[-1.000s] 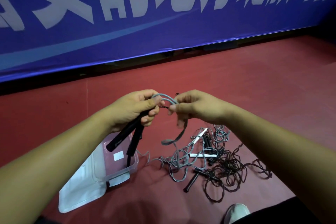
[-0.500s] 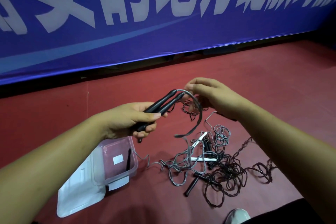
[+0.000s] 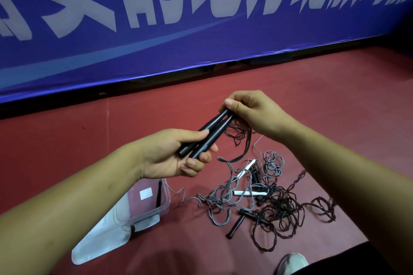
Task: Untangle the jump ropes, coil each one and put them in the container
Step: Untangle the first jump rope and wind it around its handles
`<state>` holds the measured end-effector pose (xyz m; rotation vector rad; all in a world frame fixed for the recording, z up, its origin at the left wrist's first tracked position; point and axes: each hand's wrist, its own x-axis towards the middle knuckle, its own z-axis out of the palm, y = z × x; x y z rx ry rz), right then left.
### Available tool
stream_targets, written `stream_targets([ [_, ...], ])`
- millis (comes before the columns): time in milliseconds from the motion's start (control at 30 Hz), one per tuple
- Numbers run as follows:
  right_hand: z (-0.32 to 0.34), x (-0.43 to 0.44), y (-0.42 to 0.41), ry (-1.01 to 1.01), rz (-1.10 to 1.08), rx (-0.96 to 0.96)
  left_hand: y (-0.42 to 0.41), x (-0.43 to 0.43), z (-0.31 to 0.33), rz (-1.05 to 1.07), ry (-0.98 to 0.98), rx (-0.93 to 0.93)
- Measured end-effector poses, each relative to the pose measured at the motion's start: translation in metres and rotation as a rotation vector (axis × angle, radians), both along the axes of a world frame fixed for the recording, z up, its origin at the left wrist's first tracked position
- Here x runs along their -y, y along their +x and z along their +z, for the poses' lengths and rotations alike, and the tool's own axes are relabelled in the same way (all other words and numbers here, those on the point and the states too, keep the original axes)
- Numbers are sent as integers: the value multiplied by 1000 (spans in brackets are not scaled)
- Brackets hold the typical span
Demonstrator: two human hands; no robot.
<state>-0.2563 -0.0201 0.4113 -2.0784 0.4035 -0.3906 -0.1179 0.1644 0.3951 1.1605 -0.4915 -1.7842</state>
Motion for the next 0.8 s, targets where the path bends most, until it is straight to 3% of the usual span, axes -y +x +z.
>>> stream_targets([
  [200, -6, 6, 4, 29, 7, 17, -13, 6, 1, 38, 17, -71],
  [400, -11, 2, 15, 295, -78, 135, -22, 7, 7, 91, -54, -23],
  [567, -18, -2, 19, 539, -135, 83, -13, 16, 14, 480, -228, -135],
  [667, -21, -13, 20, 619, -71, -35, -2, 21, 15, 728, -273, -172],
  [800, -13, -35, 26, 785, 30, -54, 6, 26, 10, 978, -282, -255],
])
